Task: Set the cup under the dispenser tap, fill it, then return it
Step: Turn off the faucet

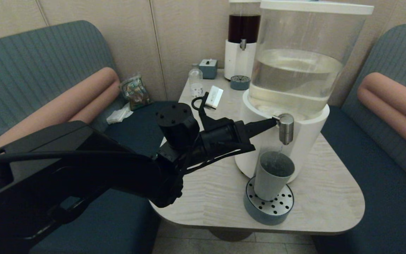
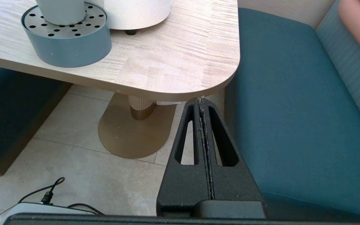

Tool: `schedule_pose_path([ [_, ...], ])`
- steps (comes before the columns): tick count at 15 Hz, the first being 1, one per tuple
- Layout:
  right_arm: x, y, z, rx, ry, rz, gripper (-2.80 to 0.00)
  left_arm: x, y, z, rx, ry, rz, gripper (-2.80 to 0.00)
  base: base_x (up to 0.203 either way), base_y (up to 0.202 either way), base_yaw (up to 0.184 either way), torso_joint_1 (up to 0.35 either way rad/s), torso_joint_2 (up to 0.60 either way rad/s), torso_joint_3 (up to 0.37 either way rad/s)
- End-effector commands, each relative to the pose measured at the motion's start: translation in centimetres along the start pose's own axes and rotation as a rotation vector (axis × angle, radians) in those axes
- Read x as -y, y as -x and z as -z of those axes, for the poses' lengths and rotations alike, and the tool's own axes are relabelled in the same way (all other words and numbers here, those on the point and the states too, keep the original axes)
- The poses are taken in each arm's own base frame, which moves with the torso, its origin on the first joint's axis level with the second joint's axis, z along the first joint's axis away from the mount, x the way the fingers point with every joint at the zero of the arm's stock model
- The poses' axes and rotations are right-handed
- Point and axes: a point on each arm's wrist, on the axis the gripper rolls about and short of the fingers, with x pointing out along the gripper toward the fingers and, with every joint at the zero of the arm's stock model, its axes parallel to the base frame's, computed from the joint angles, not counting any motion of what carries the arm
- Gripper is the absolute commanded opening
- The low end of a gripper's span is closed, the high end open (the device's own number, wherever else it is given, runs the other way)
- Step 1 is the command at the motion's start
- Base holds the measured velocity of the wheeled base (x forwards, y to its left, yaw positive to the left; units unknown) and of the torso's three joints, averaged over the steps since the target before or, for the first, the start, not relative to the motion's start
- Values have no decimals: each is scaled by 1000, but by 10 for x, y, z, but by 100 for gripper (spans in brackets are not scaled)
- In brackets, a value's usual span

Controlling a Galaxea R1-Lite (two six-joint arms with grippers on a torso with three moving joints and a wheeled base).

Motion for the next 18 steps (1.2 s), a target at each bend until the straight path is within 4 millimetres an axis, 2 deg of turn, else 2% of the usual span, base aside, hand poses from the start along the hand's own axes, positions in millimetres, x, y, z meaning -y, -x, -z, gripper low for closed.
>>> schedule_pose_path([
  [1, 0, 0, 0, 0, 1, -1, -280, 0, -3, 0, 5, -3, 14, -280, 0, 0, 0, 0, 0, 0],
  [6, 0, 0, 0, 0, 1, -1, -280, 3, -9, -8, 3, -1, 16, -280, 0, 0, 0, 0, 0, 0],
  [10, 0, 0, 0, 0, 1, -1, -280, 11, -27, -17, -12, 5, 32, -280, 0, 0, 0, 0, 0, 0],
  [12, 0, 0, 0, 0, 1, -1, -280, 11, -34, -13, -32, 21, 31, -280, 0, 0, 0, 0, 0, 0],
  [18, 0, 0, 0, 0, 1, -1, -280, 6, -32, -2, -59, 24, 14, -280, 0, 0, 0, 0, 0, 0],
])
